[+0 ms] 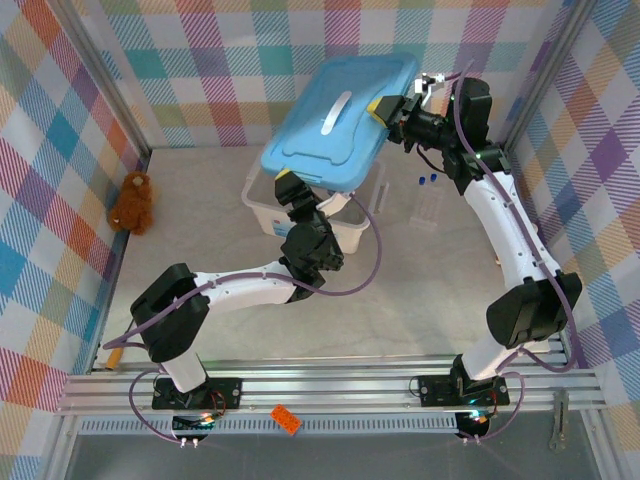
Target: Organize the chemistry lab equipment
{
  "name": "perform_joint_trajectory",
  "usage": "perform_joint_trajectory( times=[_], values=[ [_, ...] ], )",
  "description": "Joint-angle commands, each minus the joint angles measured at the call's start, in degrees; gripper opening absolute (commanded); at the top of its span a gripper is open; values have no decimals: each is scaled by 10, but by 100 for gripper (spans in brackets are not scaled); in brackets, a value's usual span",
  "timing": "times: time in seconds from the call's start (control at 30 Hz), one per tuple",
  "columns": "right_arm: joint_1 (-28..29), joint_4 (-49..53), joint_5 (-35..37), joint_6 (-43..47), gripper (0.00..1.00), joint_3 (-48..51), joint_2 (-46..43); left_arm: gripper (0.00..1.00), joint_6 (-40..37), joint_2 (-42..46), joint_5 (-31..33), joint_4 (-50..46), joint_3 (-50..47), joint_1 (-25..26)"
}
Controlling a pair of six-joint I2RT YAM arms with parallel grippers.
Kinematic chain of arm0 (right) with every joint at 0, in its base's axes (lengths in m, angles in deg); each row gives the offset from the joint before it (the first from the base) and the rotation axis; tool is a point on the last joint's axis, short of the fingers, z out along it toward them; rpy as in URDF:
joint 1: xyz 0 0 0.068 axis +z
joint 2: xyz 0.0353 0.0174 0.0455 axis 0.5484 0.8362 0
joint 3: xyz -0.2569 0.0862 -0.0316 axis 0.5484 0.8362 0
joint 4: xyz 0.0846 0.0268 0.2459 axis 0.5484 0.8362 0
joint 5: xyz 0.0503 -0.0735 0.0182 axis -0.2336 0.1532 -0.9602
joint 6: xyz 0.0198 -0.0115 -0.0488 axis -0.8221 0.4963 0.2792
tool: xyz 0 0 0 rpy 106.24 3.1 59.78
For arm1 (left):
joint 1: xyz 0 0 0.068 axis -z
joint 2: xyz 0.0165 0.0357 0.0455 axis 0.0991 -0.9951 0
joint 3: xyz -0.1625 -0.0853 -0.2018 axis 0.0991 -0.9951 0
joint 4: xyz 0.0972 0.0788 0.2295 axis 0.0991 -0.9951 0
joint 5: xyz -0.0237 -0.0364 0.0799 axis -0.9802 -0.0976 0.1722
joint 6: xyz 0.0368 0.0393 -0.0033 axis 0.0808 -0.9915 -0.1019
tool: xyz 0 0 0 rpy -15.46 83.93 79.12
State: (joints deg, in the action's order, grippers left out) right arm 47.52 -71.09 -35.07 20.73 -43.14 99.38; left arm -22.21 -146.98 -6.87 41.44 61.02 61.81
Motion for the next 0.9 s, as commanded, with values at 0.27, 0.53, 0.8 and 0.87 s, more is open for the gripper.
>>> perform_joint_trajectory(
  times=[0.27, 0.53, 0.8, 0.87],
  values=[
    [-16, -23, -26, 3, 13, -13, -1, 95, 22, 100, -5, 74, -31, -4],
    [-31, -78, -17, -49, 13, -19, 24, 96, 21, 84, -27, 23, -64, 29],
    [-78, -127, -5, -110, 13, -54, 38, 96, 53, 90, -29, -30, -74, 34],
    [-88, -117, -1, -112, 13, -76, 44, 96, 56, 91, -30, -31, -75, 34]
  ],
)
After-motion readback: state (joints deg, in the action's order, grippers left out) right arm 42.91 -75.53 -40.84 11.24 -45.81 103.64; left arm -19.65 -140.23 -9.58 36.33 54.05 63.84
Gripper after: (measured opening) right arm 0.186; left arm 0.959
